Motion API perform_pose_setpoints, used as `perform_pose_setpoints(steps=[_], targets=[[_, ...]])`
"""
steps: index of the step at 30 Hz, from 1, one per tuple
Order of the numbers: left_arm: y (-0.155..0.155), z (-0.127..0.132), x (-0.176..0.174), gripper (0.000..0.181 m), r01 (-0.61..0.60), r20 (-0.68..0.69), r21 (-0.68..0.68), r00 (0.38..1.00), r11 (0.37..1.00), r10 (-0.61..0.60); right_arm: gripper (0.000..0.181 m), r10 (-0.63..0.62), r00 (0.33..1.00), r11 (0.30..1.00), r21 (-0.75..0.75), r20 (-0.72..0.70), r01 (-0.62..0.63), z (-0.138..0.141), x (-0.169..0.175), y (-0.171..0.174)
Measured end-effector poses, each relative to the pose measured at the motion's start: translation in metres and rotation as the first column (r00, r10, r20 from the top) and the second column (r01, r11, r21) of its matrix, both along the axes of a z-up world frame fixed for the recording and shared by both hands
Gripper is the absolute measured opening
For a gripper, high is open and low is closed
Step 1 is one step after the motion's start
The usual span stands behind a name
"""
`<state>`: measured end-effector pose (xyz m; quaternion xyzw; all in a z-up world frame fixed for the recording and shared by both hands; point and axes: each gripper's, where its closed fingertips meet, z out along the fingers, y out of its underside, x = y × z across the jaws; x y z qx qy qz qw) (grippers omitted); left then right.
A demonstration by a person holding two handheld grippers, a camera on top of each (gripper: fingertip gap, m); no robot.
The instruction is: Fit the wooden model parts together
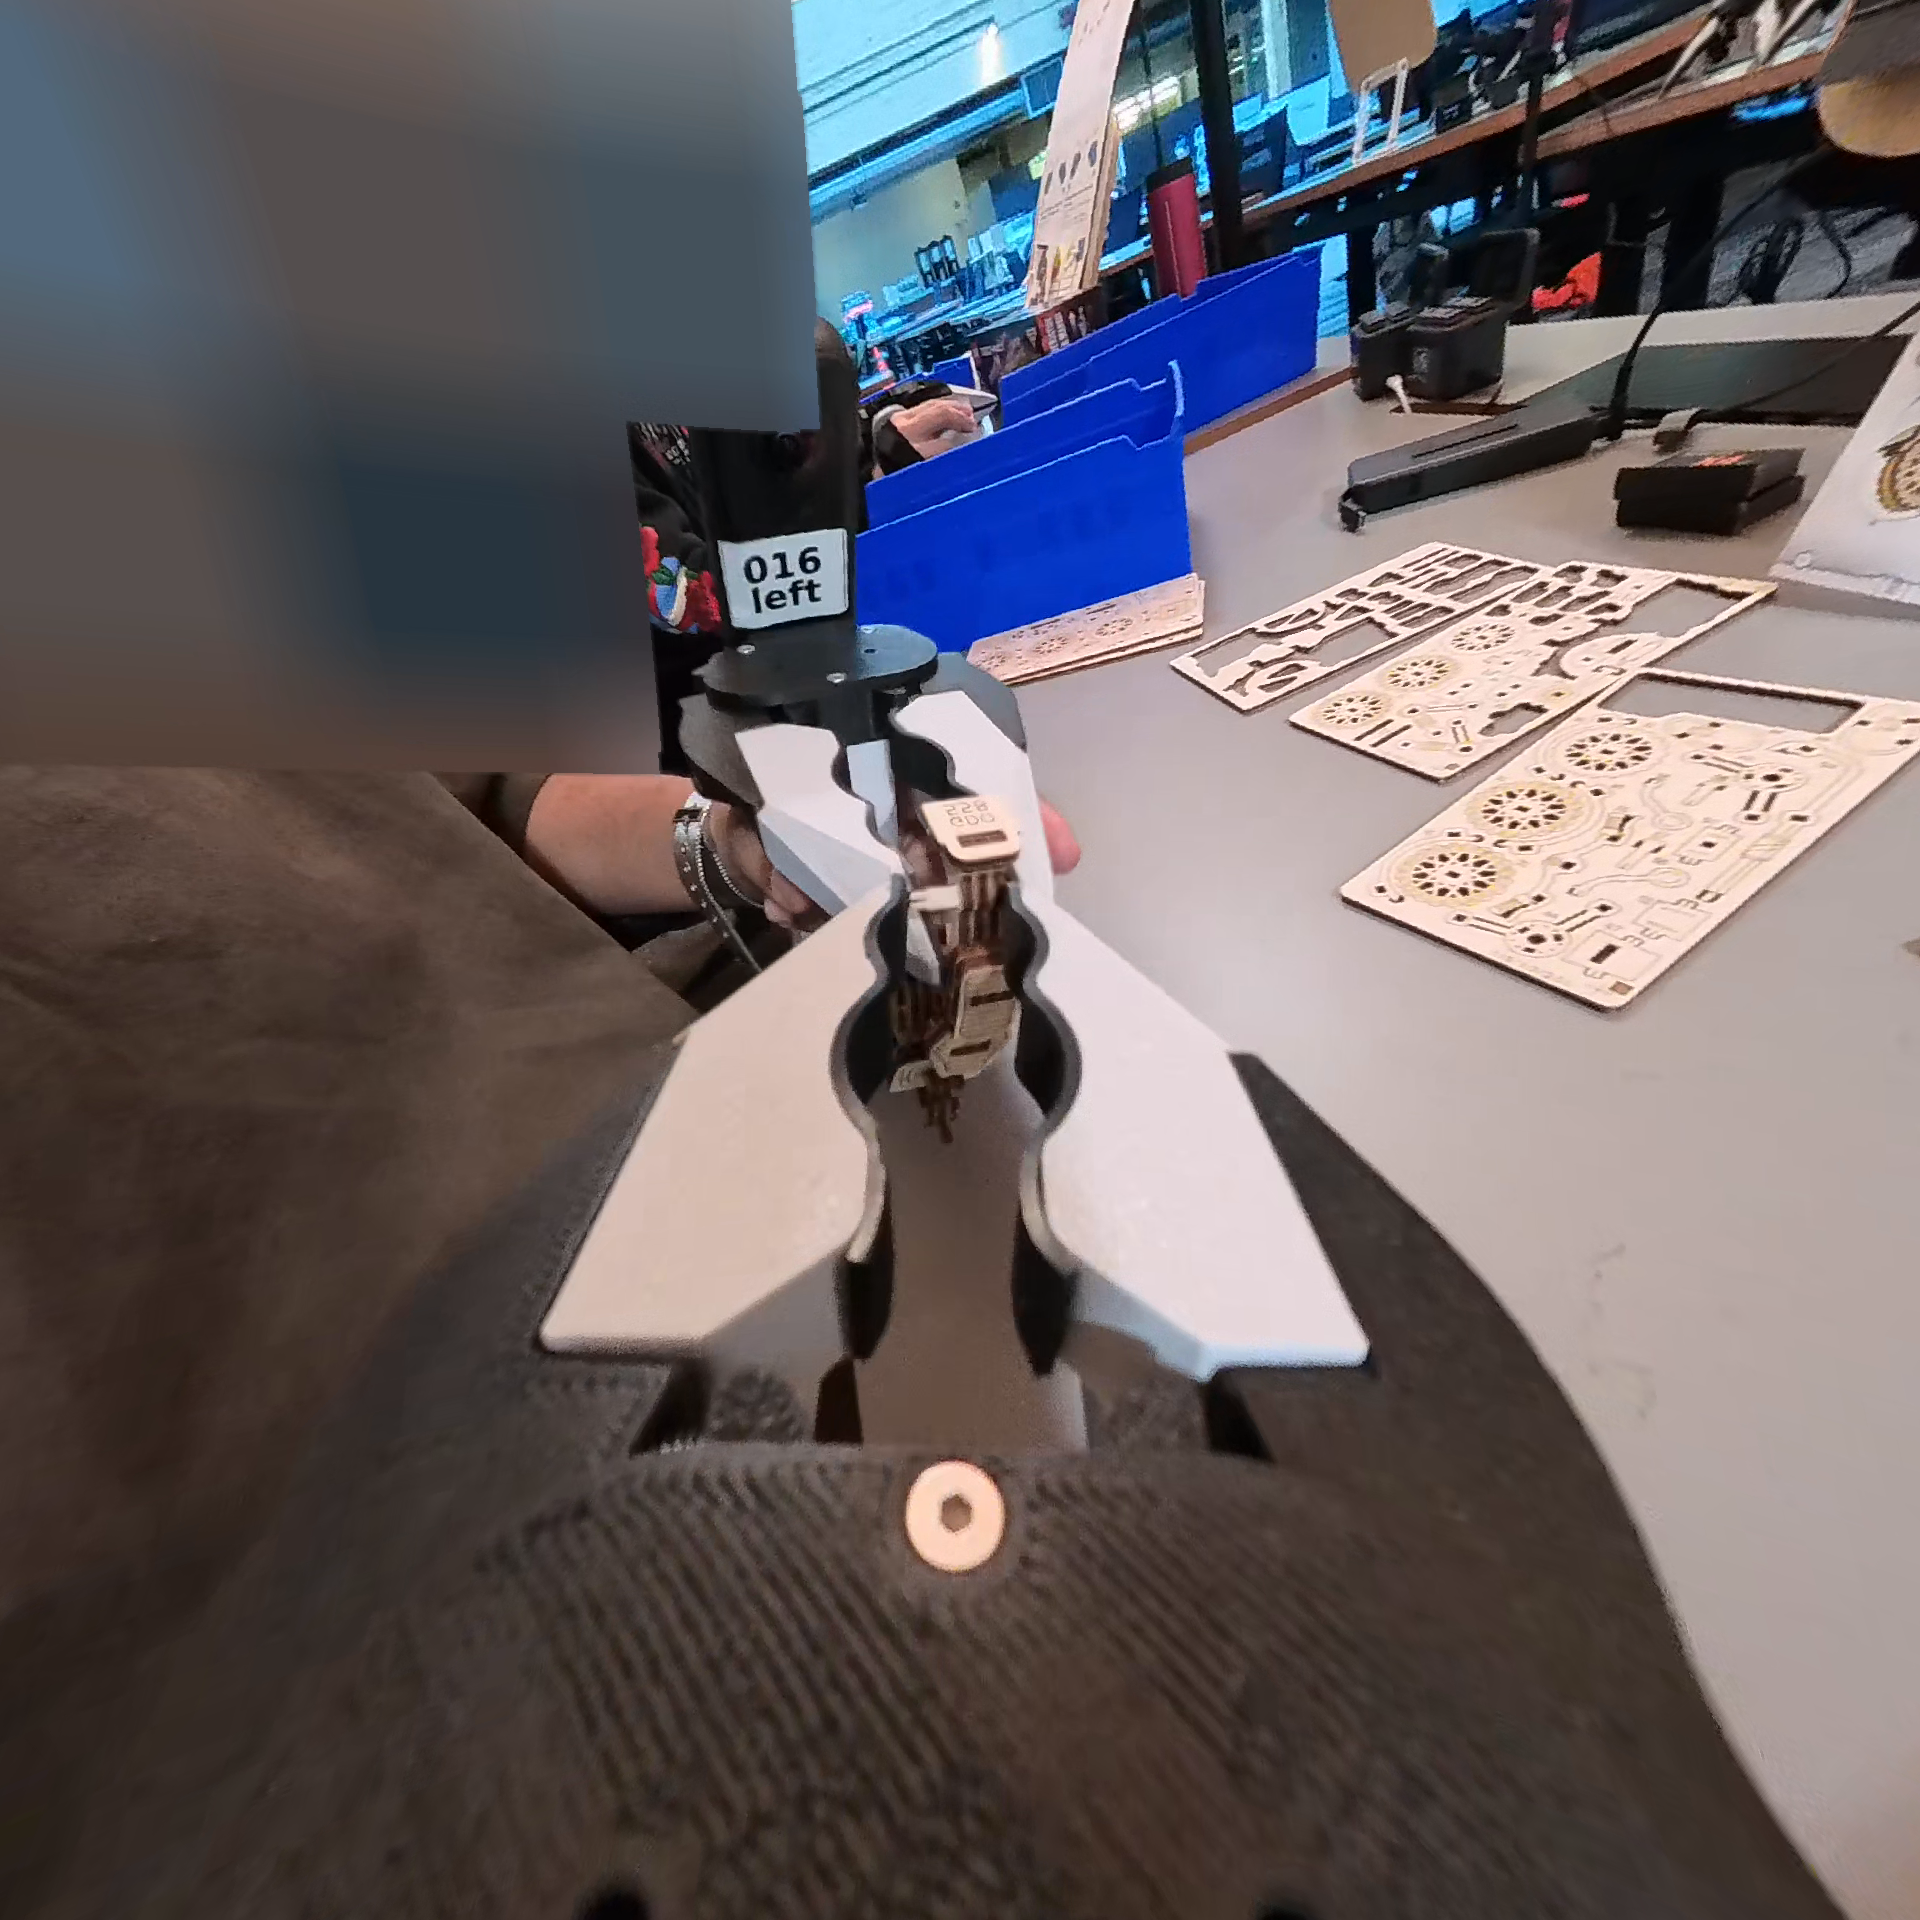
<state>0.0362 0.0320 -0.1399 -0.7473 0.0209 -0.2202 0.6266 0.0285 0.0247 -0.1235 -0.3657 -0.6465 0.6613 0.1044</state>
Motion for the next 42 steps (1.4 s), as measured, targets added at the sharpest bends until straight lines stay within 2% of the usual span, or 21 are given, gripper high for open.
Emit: perform_pose_setpoints(steps=[6, 13, 18, 23, 30, 42], targets=[[-0.003, 0.004, 0.006, 0.005, 0.053, 0.077, 0.007, 0.996, 0.999, -0.054, 0.016, 0.031, 0.999, 0.999, -0.010, 0.028, -0.031, -0.005, 0.002, -0.007], [-0.004, 0.005, 0.005, 0.004, 0.085, 0.133, -0.001, 0.988, 0.996, -0.084, 0.017, 0.030, 0.999, 0.999, -0.017, 0.041, -0.030, -0.003, 0.002, -0.008], [-0.005, 0.006, 0.004, 0.004, 0.109, 0.169, -0.003, 0.980, 0.994, -0.107, 0.030, 0.061, 0.997, 0.997, -0.039, 0.056, -0.059, -0.001, 0.006, -0.006], [-0.009, 0.002, 0.006, 0.004, 0.158, 0.175, -0.017, 0.973, 0.987, -0.153, 0.036, 0.104, 0.990, 0.993, -0.056, 0.097, -0.099, -0.003, 0.010, -0.005], [-0.012, -0.004, 0.018, 0.004, 0.220, 0.149, -0.037, 0.966, 0.975, -0.213, 0.032, 0.129, 0.985, 0.992, -0.025, 0.119, -0.126, -0.004, 0.016, -0.012], [-0.011, -0.003, 0.025, 0.005, 0.252, 0.156, -0.015, 0.956, 0.968, -0.247, 0.018, 0.131, 0.983, 0.991, 0.022, 0.131, -0.135, -0.011, 0.019, -0.016]])
